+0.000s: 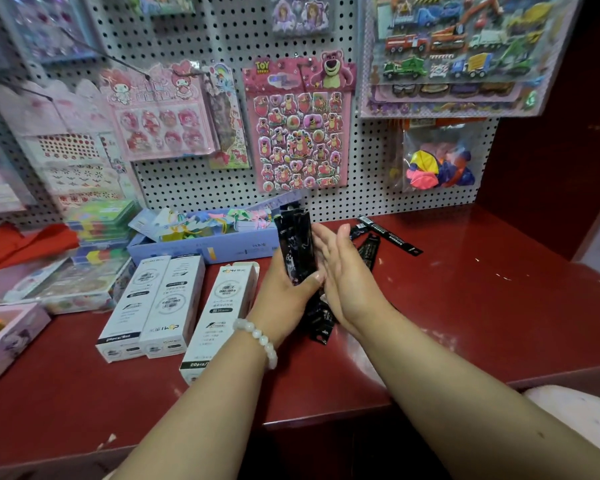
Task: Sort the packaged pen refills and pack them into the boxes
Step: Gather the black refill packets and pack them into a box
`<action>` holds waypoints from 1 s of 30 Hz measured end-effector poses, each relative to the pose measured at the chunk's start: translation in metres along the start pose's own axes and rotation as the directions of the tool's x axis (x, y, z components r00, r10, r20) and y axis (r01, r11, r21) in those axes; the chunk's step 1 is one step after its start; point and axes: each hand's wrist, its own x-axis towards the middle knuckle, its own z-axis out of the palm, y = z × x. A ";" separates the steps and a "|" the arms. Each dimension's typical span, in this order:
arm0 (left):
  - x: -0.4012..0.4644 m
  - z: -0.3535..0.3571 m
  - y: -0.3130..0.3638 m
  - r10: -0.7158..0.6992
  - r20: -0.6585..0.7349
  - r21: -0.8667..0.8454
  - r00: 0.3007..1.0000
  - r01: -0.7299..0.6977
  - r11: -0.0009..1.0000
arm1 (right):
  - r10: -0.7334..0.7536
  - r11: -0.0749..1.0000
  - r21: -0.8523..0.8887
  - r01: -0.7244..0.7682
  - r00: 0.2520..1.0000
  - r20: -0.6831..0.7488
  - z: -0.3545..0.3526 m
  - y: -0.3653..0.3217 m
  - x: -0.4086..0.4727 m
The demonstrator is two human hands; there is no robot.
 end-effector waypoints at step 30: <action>0.021 -0.063 0.038 -0.198 -0.092 0.706 0.976 0.205 0.678 | -0.003 0.945 -0.327 -0.001 1.000 -0.012 -0.050 -0.032 0.006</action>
